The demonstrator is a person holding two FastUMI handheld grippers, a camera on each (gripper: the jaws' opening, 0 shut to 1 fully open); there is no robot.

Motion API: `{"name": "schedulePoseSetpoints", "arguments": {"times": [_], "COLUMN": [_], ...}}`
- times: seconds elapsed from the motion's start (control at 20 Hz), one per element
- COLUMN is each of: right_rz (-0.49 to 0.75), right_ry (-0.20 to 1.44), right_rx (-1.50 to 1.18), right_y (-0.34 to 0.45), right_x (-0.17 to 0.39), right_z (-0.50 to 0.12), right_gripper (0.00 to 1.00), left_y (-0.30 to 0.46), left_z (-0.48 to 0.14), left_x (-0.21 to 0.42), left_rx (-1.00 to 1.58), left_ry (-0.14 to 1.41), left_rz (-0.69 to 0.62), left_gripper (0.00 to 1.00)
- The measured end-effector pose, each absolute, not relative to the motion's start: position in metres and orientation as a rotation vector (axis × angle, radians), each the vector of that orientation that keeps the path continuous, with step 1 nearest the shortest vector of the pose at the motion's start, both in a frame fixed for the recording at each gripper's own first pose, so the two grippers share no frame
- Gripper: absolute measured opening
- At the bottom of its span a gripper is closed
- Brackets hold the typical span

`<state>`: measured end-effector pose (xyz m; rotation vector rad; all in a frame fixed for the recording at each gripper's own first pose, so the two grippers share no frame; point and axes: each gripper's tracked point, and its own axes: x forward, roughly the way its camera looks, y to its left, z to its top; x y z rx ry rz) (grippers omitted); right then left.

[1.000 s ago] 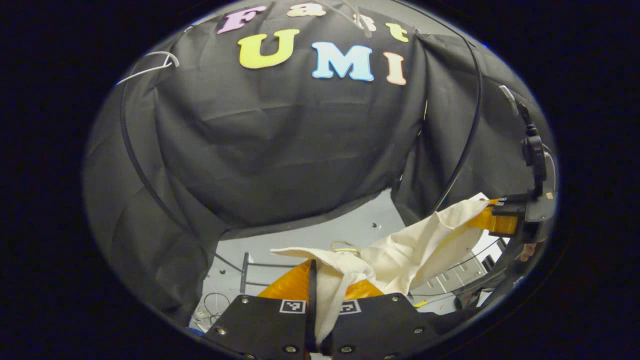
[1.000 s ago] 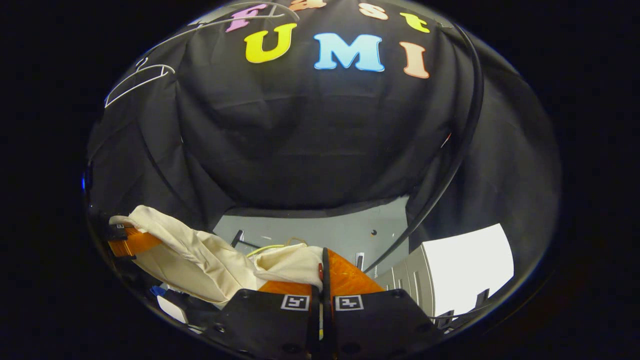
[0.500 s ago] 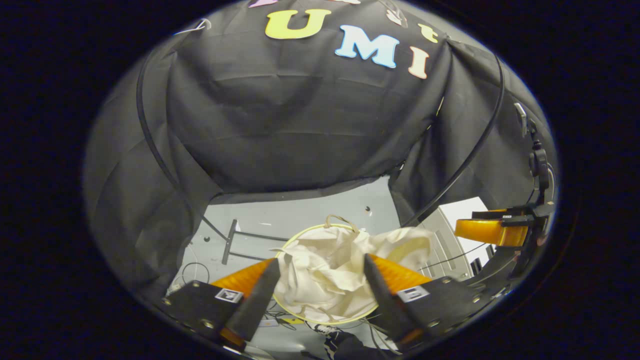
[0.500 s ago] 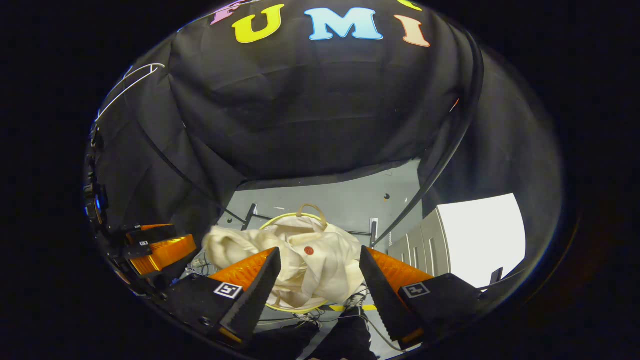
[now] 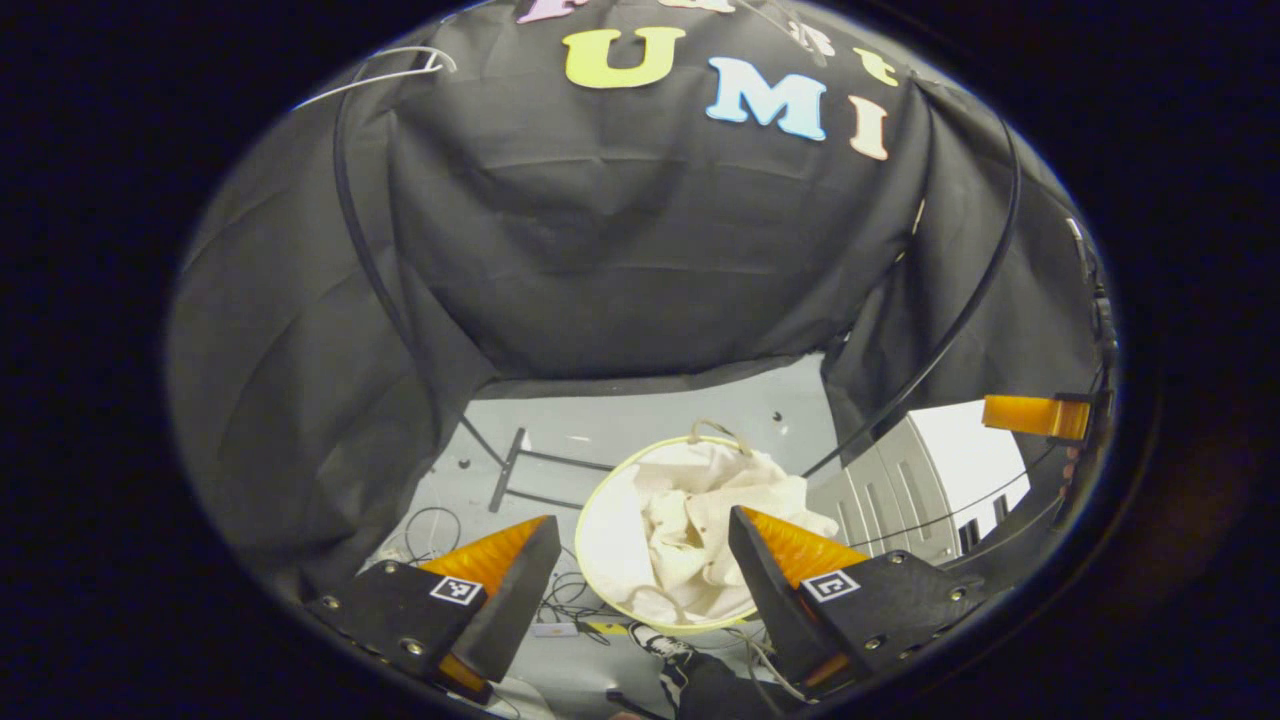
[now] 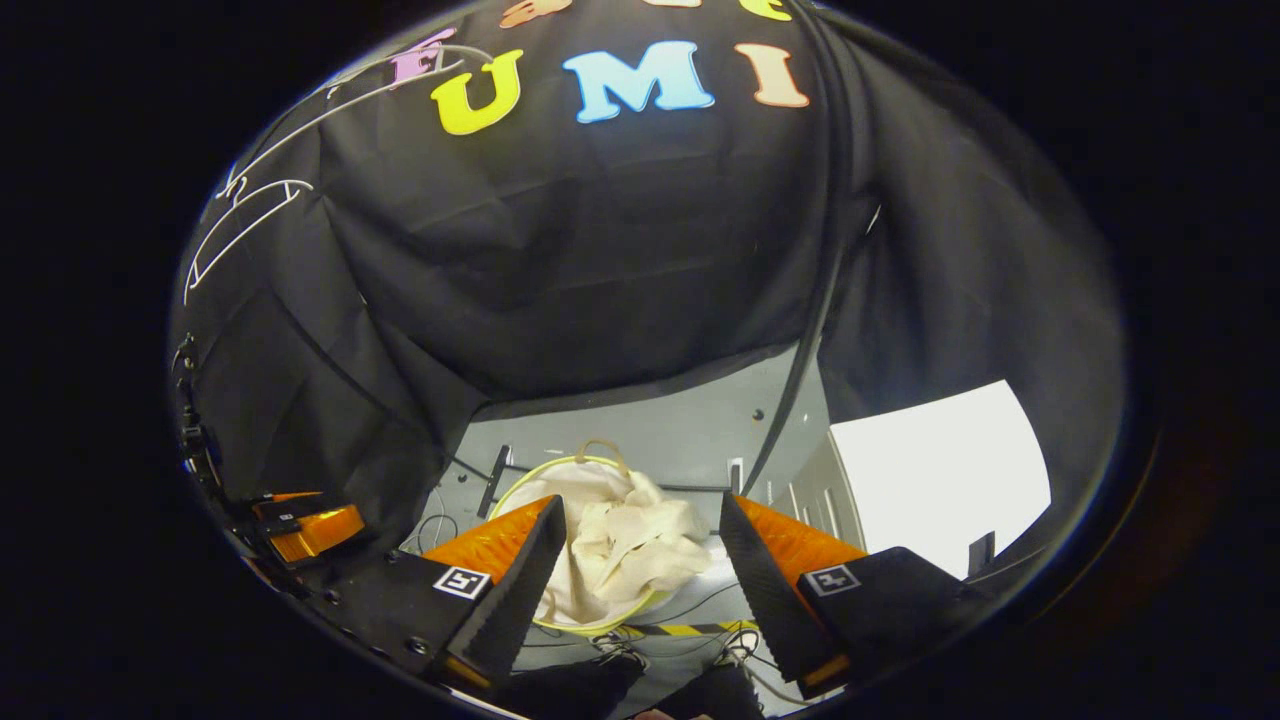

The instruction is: Grasp the clothes on the hanger with both hands and then place them into the laundry hamper below.

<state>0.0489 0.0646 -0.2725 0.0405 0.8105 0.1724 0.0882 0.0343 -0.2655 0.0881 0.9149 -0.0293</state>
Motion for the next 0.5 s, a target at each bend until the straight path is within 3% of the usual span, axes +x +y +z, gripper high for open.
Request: {"name": "schedulePoseSetpoints", "arguments": {"times": [0.35, 0.5], "right_rz": [0.151, 0.135], "right_ry": [0.528, 0.417], "right_rx": [-0.055, -0.079], "right_y": [-0.018, -0.050], "right_x": [0.051, 0.051], "right_z": [-0.211, -0.184], "right_gripper": [0.98, 0.98], "left_y": [-0.042, -0.088], "left_z": [-0.211, -0.166], "left_x": [0.064, 0.075], "left_rx": [0.090, 0.142], "left_ry": [0.797, 0.636], "left_rz": [0.086, 0.090], "left_gripper": [1.00, 0.99]}}
